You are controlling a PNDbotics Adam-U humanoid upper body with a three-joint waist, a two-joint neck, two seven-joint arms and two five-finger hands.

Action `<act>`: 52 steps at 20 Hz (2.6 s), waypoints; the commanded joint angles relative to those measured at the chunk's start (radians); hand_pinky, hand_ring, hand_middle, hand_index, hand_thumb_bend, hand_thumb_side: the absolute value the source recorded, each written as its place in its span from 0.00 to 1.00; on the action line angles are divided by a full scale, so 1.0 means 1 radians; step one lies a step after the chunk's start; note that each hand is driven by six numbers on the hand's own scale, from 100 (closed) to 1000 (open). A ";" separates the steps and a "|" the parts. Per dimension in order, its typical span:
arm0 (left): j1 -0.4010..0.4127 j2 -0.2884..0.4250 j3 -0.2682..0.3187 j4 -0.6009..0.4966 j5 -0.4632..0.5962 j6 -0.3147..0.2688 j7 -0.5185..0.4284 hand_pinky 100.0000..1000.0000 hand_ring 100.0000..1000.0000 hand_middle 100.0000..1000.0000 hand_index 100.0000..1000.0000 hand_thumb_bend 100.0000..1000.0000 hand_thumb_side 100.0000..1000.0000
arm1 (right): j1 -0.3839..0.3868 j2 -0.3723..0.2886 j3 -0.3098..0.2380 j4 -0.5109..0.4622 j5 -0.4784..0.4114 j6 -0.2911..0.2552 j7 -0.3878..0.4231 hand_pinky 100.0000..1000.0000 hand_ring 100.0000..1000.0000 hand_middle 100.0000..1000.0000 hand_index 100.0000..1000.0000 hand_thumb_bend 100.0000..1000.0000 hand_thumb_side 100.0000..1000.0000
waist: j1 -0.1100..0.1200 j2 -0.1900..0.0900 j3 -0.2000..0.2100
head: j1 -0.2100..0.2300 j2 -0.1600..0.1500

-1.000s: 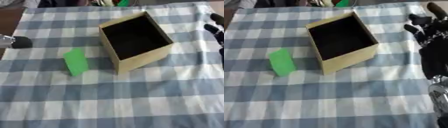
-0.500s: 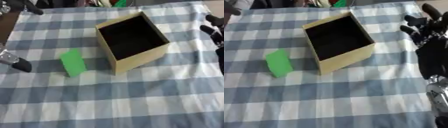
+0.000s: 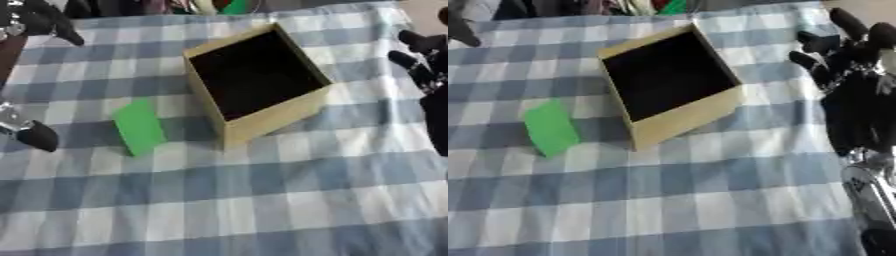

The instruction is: Pick up objects on the table and place them in the box.

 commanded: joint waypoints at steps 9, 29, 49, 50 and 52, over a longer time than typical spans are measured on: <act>-0.001 0.003 -0.102 0.038 -0.162 -0.137 -0.017 0.67 0.85 0.82 0.91 1.00 0.99 | -0.013 -0.014 0.002 -0.017 -0.006 0.011 0.001 0.79 0.84 0.52 0.88 0.00 0.88 | 0.012 -0.035 -0.004 | -0.009 -0.010; -0.009 -0.098 -0.166 0.222 -0.303 -0.211 -0.017 0.65 0.80 0.75 0.93 1.00 0.95 | -0.016 0.000 0.009 -0.017 0.004 0.026 0.000 0.79 0.84 0.51 0.88 0.00 0.87 | 0.013 -0.028 -0.011 | -0.008 0.000; -0.032 -0.186 -0.148 0.293 -0.217 -0.105 -0.017 0.64 0.73 0.67 0.93 0.93 0.88 | -0.017 0.013 0.015 -0.017 0.010 0.038 0.001 0.79 0.85 0.51 0.88 0.00 0.87 | 0.013 -0.023 -0.016 | -0.008 -0.005; -0.032 -0.189 -0.147 0.300 -0.219 -0.103 -0.017 0.64 0.73 0.67 0.93 0.92 0.88 | -0.017 0.014 0.015 -0.017 0.009 0.039 0.002 0.79 0.85 0.51 0.88 0.00 0.87 | 0.013 -0.023 -0.017 | -0.007 -0.006; -0.031 -0.199 -0.145 0.318 -0.223 -0.099 -0.017 0.64 0.73 0.67 0.92 0.85 0.83 | -0.017 0.017 0.016 -0.017 0.009 0.042 0.003 0.79 0.85 0.51 0.88 0.00 0.87 | 0.013 -0.023 -0.018 | -0.007 -0.007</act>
